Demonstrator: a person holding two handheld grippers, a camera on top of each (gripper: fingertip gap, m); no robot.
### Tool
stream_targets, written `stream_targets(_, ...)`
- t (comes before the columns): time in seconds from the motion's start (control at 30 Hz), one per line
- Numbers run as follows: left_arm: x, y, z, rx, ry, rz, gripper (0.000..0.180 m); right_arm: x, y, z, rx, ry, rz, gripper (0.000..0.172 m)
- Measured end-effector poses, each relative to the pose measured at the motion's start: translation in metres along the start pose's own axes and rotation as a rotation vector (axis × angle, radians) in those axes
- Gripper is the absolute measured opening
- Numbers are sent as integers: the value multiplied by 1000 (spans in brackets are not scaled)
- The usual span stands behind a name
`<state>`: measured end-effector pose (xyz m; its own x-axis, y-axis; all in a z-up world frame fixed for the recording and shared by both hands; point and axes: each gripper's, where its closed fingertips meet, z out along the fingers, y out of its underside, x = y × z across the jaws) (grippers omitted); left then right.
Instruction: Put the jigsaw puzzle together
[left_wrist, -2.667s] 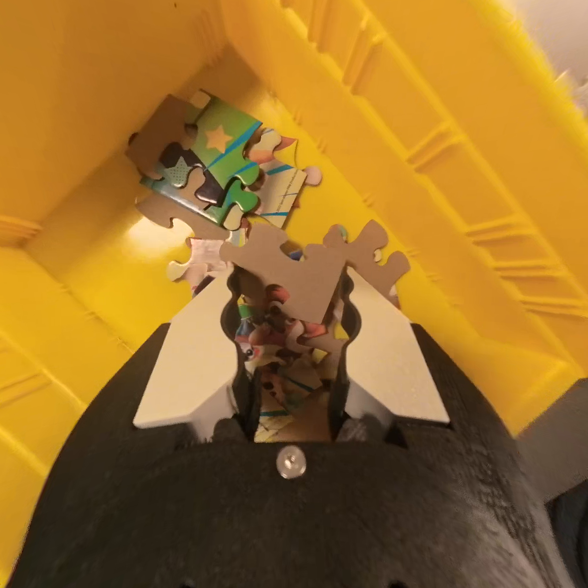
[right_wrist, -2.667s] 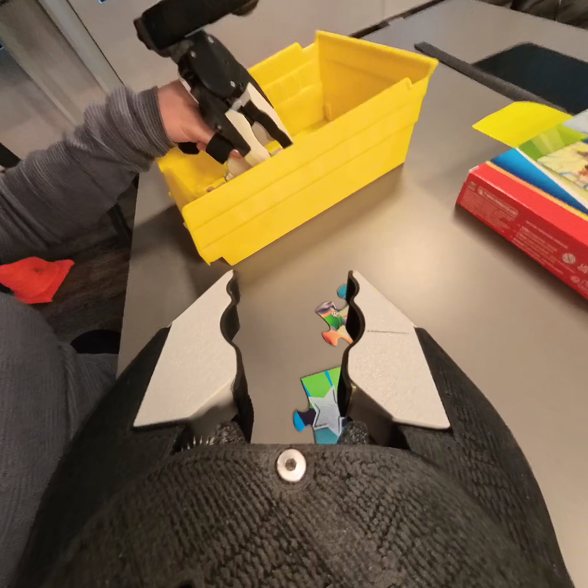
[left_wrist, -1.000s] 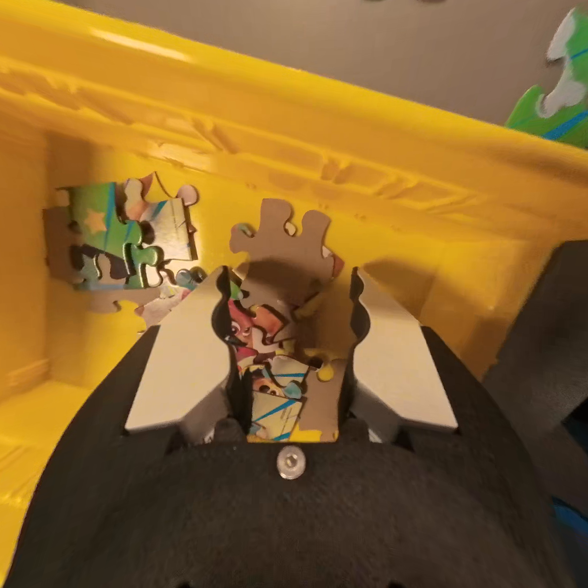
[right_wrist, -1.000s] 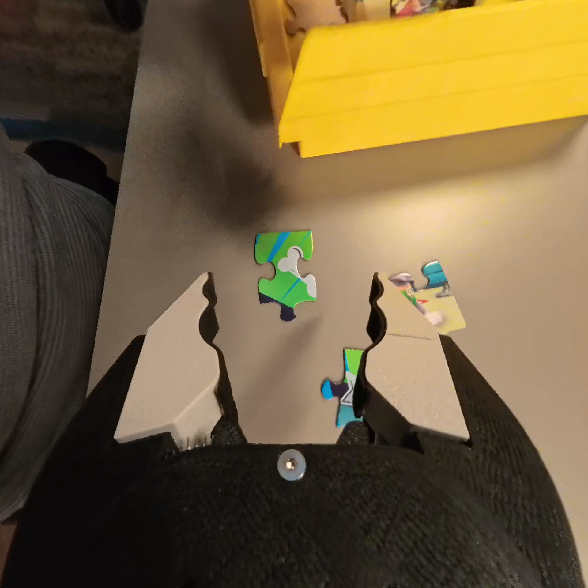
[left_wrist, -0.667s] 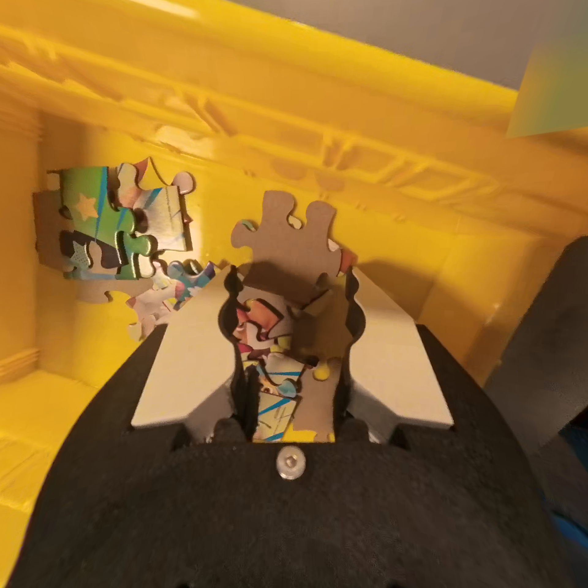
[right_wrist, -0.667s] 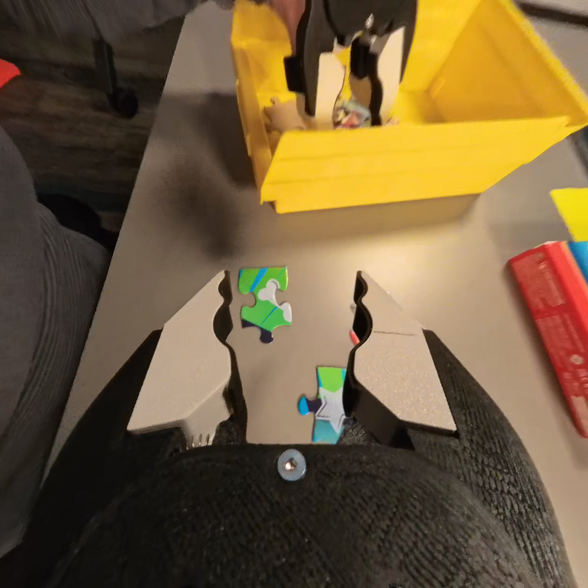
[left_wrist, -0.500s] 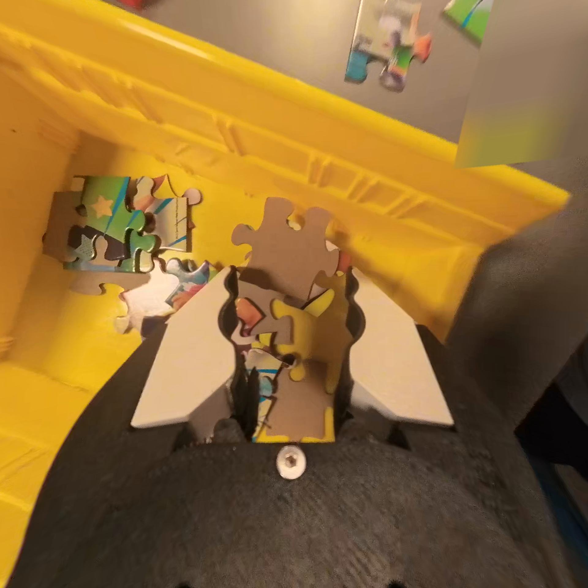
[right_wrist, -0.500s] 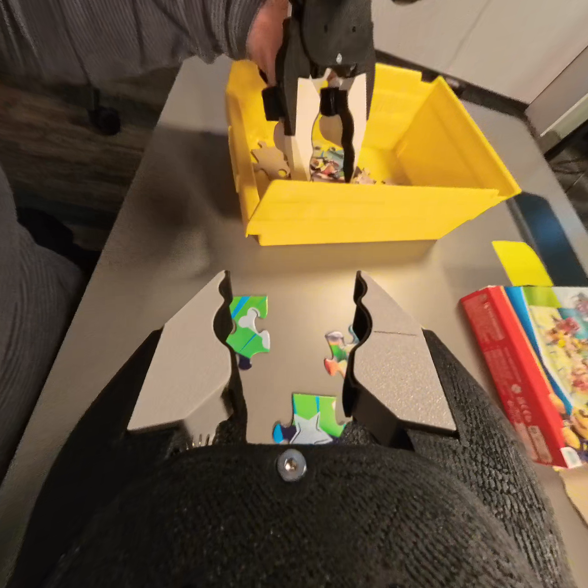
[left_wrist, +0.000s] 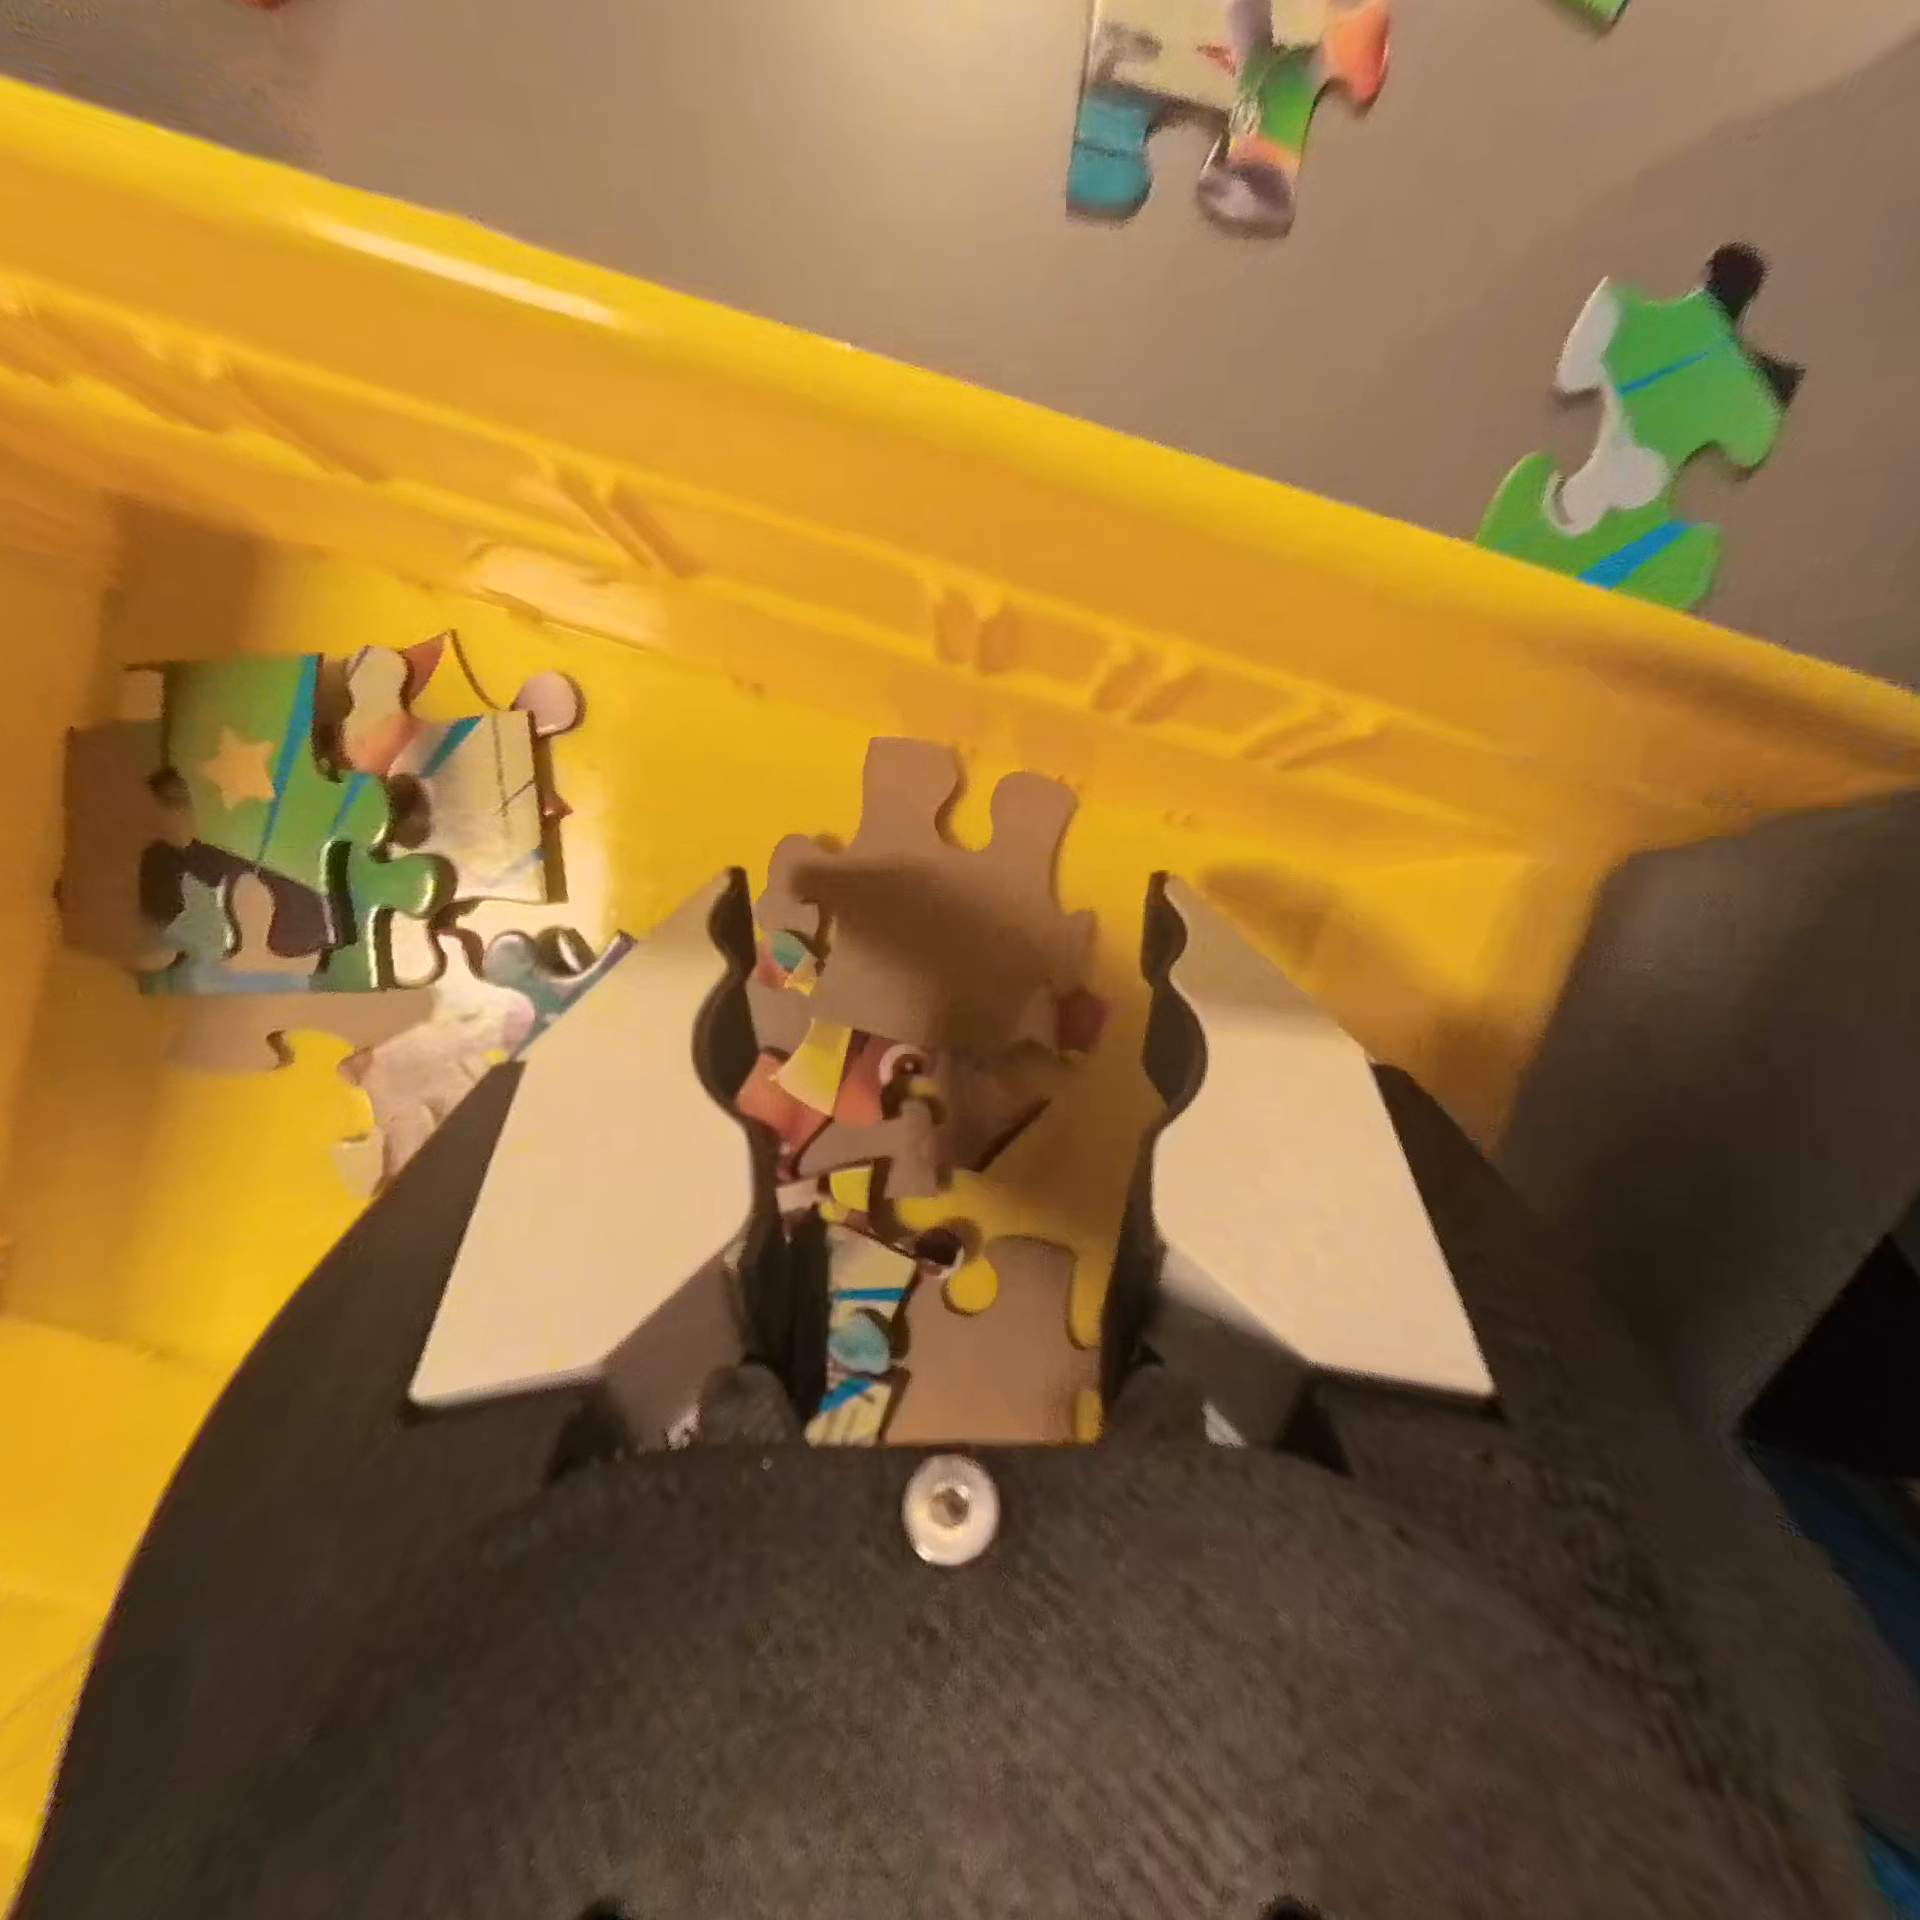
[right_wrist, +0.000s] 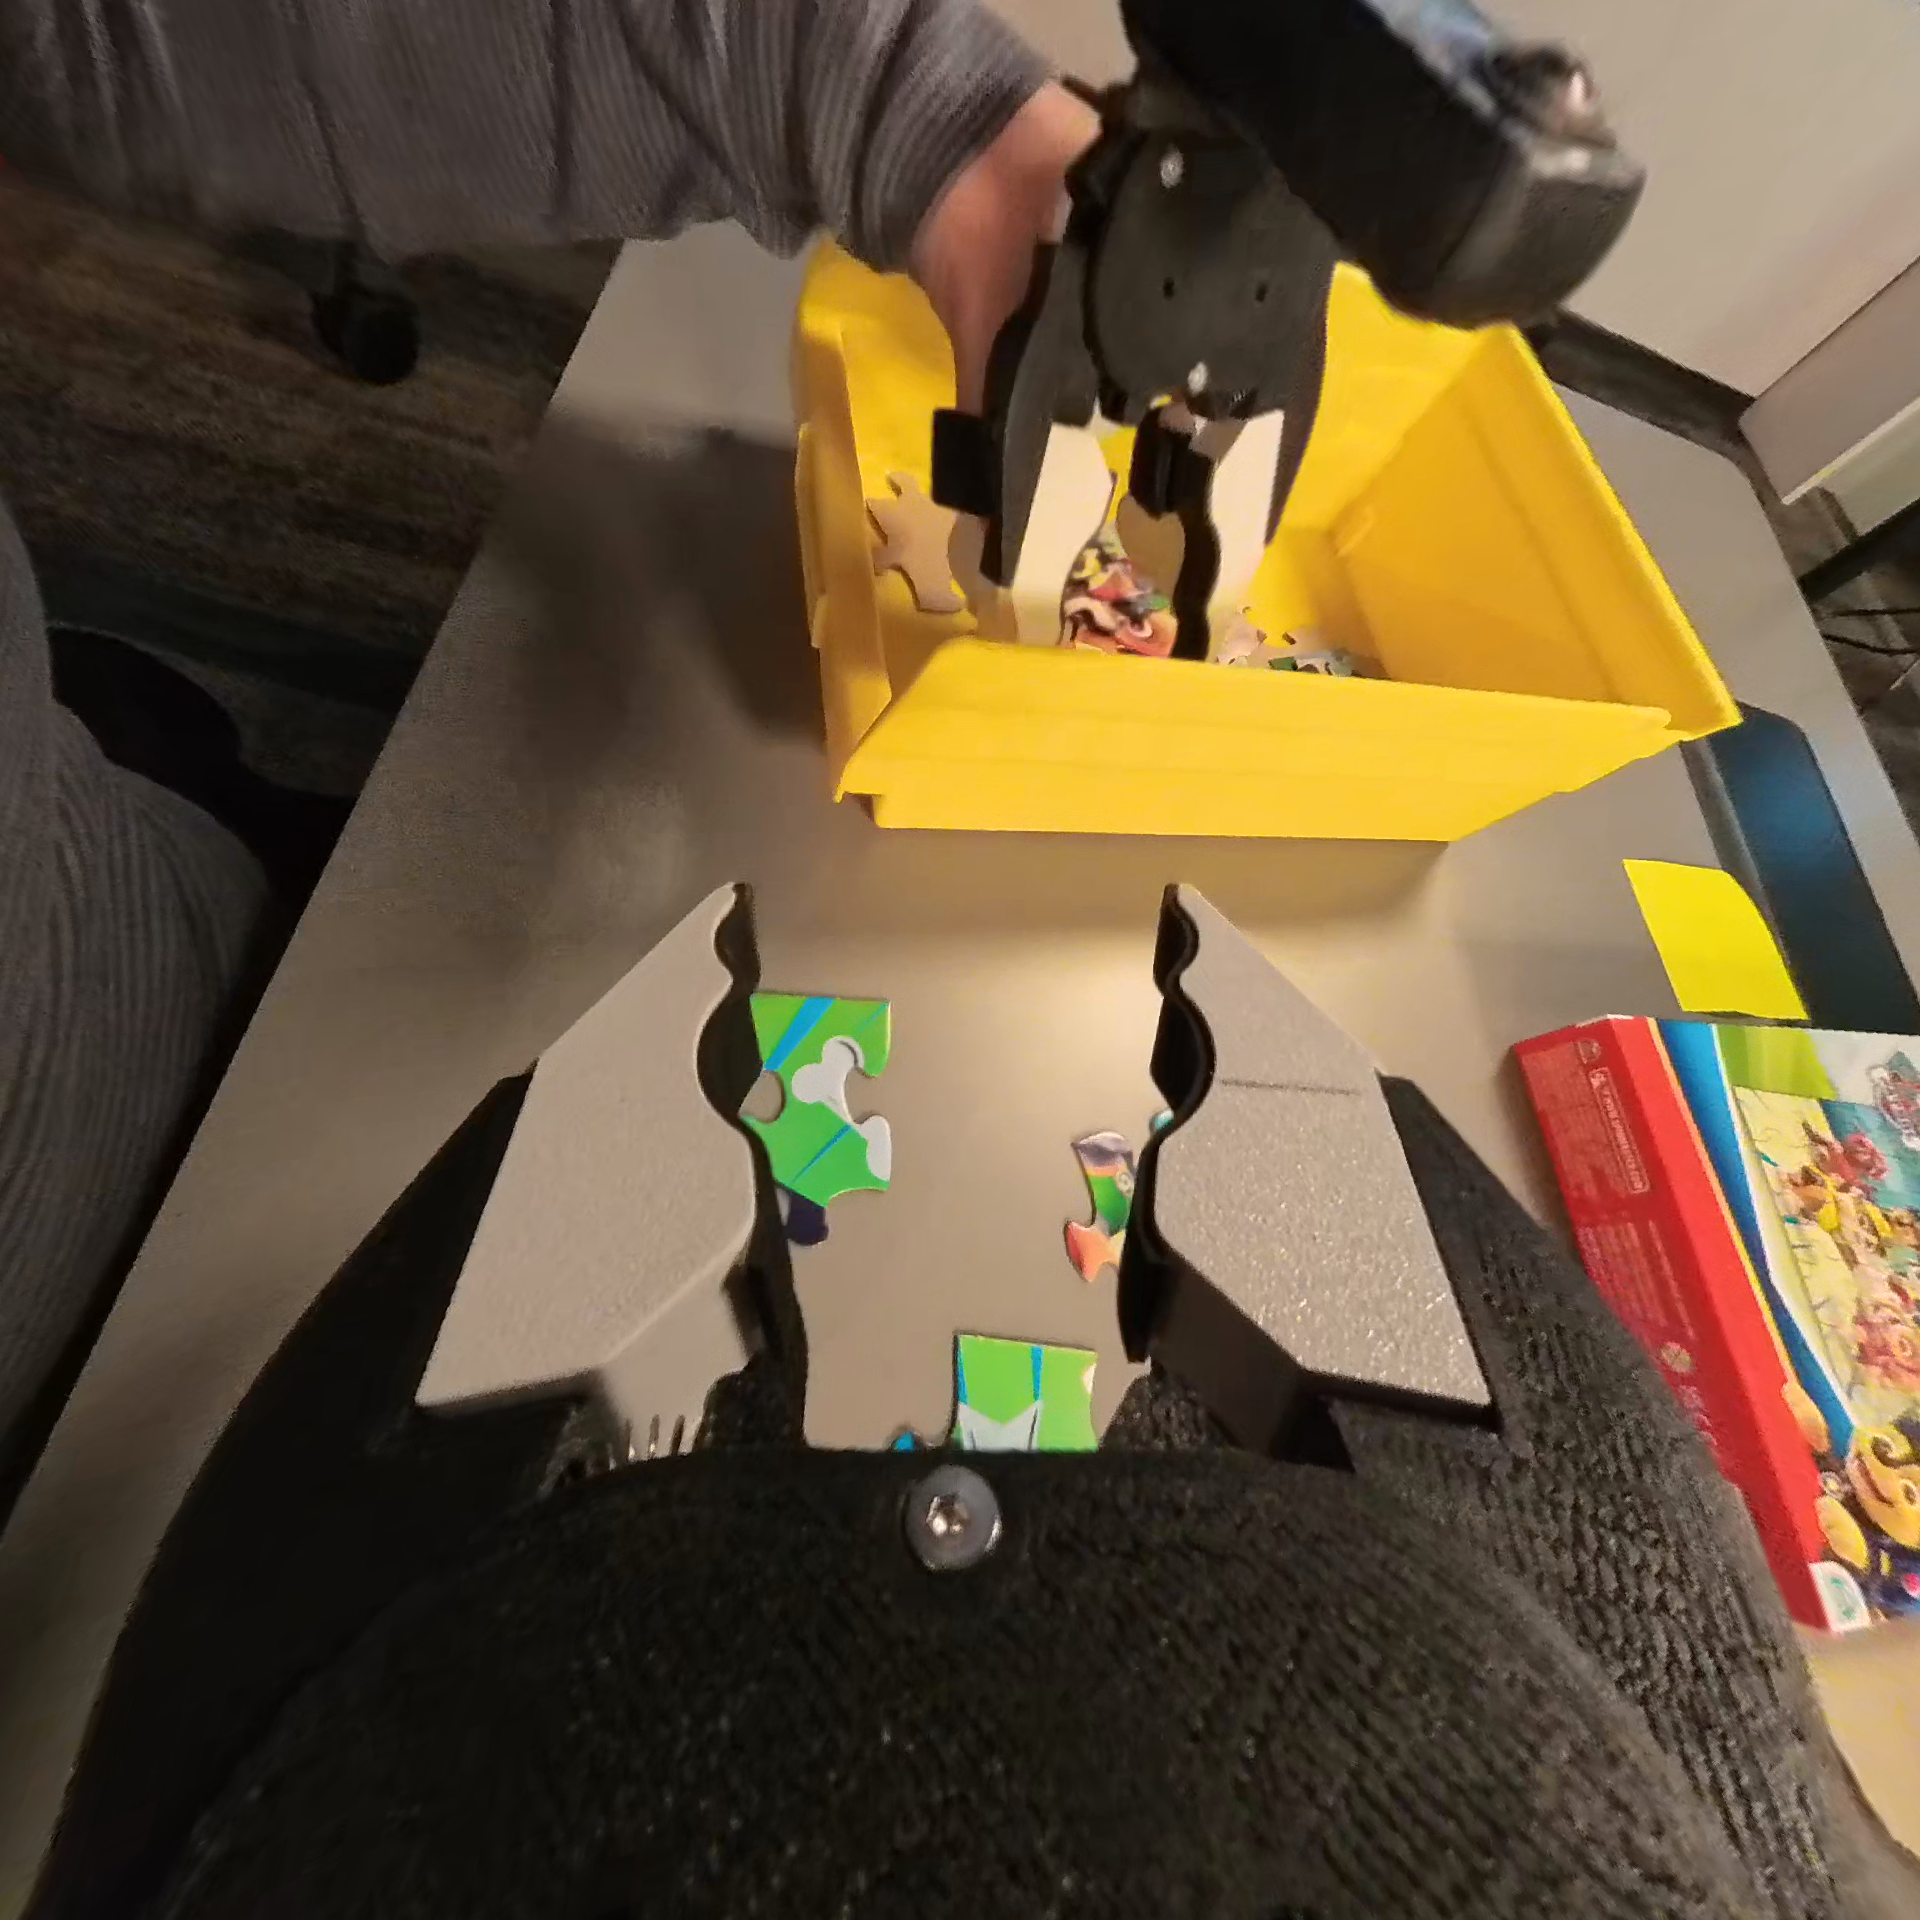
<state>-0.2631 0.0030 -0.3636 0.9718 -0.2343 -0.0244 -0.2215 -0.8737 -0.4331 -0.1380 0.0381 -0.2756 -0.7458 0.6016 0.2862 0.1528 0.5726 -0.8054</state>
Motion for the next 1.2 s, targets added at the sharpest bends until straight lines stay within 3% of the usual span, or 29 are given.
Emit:
stream_targets(0.1, 0, 6, 16, -84, 21, 33, 74, -1, 3, -1, -13, -2, 8, 76)
stream_targets(0.23, 0, 2, 15, -69, 32, 54, 42, 0, 5, -3, -15, 8, 12, 76)
stream_targets(0.27, -3, 1, 11, -47, 12, 55, 42, 1, 6, -4, -12, 14, 9, 76)
stream_targets(0.43, -10, -26, -30, 236, -35, -29, 41, 8, -1, -5, 26, 48, -11, 73)
stream_targets(0.57, 2, -67, -86, 616, -5, -59, 41, 19, -25, 2, 102, 106, -23, 71)
stream_targets(0.63, 20, -88, -115, 801, 65, -48, 41, 29, -40, 9, 165, 114, 107, 67)
stream_targets(0.77, 46, -117, -149, 1014, 176, -42, 41, 41, -74, 16, 428, -132, 629, 73)
stream_targets(0.87, 47, -128, -149, 1047, 63, -14, 41, 48, -79, 23, 480, -92, 667, 71)
stream_targets(1.03, 51, -141, -148, 1078, -64, 27, 41, 58, -80, 17, 506, 136, 511, 17)
stream_targets(1.07, 48, -140, -147, 1071, -92, 20, 34, 59, -75, 18, 482, 165, 485, 3)
stream_targets(1.1, 42, -138, -152, 1100, -124, -20, 13, 62, -70, 16, 468, 210, 459, 0)
stream_targets(1.13, 51, -137, -158, 1139, -67, 3, 10, 65, -64, 13, 457, 238, 426, 0)
stream_targets(1.2, 55, -129, -165, 1176, -2, -37, 24, 70, -45, 8, 365, 294, 333, 0)
